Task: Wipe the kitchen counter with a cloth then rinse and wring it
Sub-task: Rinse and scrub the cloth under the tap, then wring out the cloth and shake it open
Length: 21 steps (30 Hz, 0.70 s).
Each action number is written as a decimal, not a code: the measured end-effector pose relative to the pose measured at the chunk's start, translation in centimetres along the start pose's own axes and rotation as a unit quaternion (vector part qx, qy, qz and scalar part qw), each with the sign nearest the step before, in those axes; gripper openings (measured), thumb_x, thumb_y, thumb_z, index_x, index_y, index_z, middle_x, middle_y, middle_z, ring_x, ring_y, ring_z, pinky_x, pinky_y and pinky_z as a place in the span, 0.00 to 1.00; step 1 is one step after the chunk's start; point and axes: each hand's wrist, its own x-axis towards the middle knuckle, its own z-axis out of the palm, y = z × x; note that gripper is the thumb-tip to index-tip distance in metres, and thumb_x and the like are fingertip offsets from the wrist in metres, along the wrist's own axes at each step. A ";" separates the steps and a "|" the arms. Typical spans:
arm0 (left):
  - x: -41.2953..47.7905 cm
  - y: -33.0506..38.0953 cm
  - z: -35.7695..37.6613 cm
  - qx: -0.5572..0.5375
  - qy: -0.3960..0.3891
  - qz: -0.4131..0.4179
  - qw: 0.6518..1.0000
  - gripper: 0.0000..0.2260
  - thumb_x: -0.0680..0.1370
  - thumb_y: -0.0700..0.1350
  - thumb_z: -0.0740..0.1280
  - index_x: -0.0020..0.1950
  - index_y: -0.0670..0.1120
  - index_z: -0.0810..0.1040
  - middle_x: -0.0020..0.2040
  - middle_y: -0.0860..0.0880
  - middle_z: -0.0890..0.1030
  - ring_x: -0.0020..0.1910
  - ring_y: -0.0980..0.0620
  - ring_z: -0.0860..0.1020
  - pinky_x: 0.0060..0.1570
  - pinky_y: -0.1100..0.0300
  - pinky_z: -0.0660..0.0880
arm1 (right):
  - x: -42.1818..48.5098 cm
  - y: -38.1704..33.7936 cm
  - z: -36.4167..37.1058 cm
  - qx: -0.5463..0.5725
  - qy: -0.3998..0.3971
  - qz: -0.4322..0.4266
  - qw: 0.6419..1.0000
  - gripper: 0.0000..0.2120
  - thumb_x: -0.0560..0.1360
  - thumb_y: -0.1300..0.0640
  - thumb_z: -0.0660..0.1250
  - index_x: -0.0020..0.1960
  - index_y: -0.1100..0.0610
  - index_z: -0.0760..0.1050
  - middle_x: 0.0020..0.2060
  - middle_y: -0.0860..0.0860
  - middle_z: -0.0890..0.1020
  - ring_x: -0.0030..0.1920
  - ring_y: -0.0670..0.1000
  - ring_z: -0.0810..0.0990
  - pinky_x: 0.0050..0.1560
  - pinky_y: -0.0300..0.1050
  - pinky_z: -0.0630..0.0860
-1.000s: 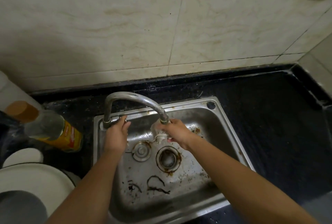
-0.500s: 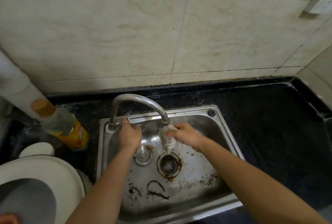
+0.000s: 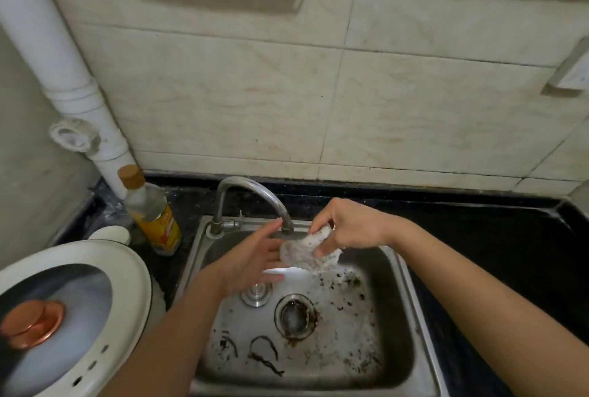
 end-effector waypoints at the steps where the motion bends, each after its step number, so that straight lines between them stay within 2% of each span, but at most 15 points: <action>1: -0.2 0.5 0.6 -0.020 -0.023 0.009 1.000 0.36 0.72 0.70 0.56 0.65 0.44 0.76 0.63 0.44 0.78 0.65 0.45 0.74 0.68 0.43 0.65 | -0.4 -0.6 -0.6 0.013 0.003 -0.012 1.000 0.07 0.69 0.60 0.76 0.47 0.55 0.84 0.38 0.47 0.84 0.37 0.42 0.79 0.43 0.38 0.75; 3: -0.2 1.3 1.4 -0.091 -0.043 0.010 0.995 0.40 0.68 0.72 0.60 0.65 0.41 0.76 0.65 0.40 0.76 0.66 0.41 0.72 0.67 0.38 0.64 | -1.0 -1.5 -1.6 0.030 0.018 -0.042 0.998 0.10 0.68 0.62 0.76 0.49 0.54 0.83 0.40 0.44 0.84 0.39 0.40 0.80 0.42 0.33 0.75; 5: -0.4 2.0 2.1 -0.129 -0.099 0.003 0.987 0.43 0.65 0.71 0.66 0.67 0.40 0.74 0.67 0.37 0.73 0.67 0.36 0.71 0.65 0.36 0.66 | -1.4 -1.9 -2.4 0.040 0.026 -0.069 0.996 0.11 0.70 0.64 0.74 0.50 0.54 0.82 0.43 0.45 0.84 0.43 0.41 0.81 0.44 0.33 0.76; 7: -0.9 2.5 2.8 -0.089 -0.173 0.005 0.981 0.40 0.67 0.67 0.70 0.69 0.42 0.71 0.67 0.36 0.72 0.66 0.34 0.71 0.60 0.40 0.71 | -1.8 -1.9 -3.1 0.044 0.037 -0.090 0.994 0.10 0.72 0.64 0.72 0.52 0.55 0.81 0.45 0.45 0.83 0.46 0.42 0.81 0.46 0.36 0.78; 8: -1.0 2.7 3.2 -0.051 -0.182 0.010 0.982 0.36 0.68 0.63 0.72 0.68 0.43 0.72 0.65 0.37 0.74 0.61 0.37 0.75 0.56 0.46 0.75 | -2.0 -1.7 -3.5 0.052 0.042 -0.096 0.993 0.09 0.73 0.63 0.71 0.53 0.55 0.81 0.46 0.46 0.83 0.47 0.43 0.81 0.47 0.38 0.79; 10: -1.3 3.5 4.2 0.025 -0.144 0.015 0.989 0.25 0.67 0.54 0.76 0.60 0.45 0.76 0.57 0.43 0.79 0.44 0.49 0.79 0.43 0.57 0.76 | -2.3 -1.2 -3.9 0.076 0.052 -0.100 0.991 0.08 0.76 0.59 0.69 0.55 0.57 0.80 0.48 0.49 0.84 0.49 0.46 0.83 0.48 0.42 0.80; 12: -1.4 4.3 5.5 0.085 -0.103 0.006 0.991 0.16 0.68 0.47 0.75 0.53 0.47 0.76 0.46 0.48 0.78 0.34 0.56 0.73 0.36 0.63 0.71 | -2.5 -0.6 -3.9 0.074 0.077 -0.083 0.991 0.09 0.78 0.57 0.67 0.56 0.59 0.79 0.48 0.52 0.84 0.47 0.48 0.84 0.49 0.47 0.81; 15: -1.5 5.6 6.9 0.197 -0.071 -0.008 0.978 0.09 0.75 0.45 0.70 0.51 0.47 0.72 0.38 0.51 0.75 0.32 0.57 0.70 0.34 0.65 0.68 | -2.3 0.6 -3.2 0.054 0.120 -0.046 0.990 0.10 0.78 0.54 0.66 0.55 0.58 0.80 0.46 0.52 0.85 0.46 0.49 0.84 0.52 0.54 0.79; 17: -1.4 6.1 6.9 0.239 -0.050 -0.011 0.970 0.08 0.77 0.47 0.68 0.53 0.45 0.73 0.38 0.50 0.78 0.33 0.56 0.74 0.34 0.65 0.70 | -2.4 1.1 -2.9 0.069 0.134 -0.037 0.988 0.09 0.77 0.56 0.67 0.55 0.56 0.80 0.48 0.51 0.84 0.47 0.49 0.83 0.53 0.54 0.79; 18: -1.4 6.2 6.8 0.240 -0.045 -0.014 0.970 0.09 0.77 0.47 0.67 0.54 0.45 0.73 0.40 0.48 0.80 0.34 0.56 0.76 0.33 0.65 0.71 | -2.7 1.2 -2.9 0.095 0.135 -0.038 0.986 0.11 0.75 0.59 0.69 0.58 0.54 0.79 0.52 0.50 0.82 0.49 0.49 0.82 0.53 0.52 0.79; 21: -1.3 6.8 6.1 0.199 -0.039 -0.021 0.979 0.09 0.77 0.45 0.68 0.54 0.43 0.74 0.39 0.47 0.80 0.31 0.56 0.74 0.27 0.68 0.69 | -3.8 1.4 -2.5 0.149 0.136 -0.076 0.977 0.33 0.69 0.67 0.72 0.69 0.45 0.69 0.67 0.47 0.67 0.62 0.48 0.73 0.59 0.47 0.77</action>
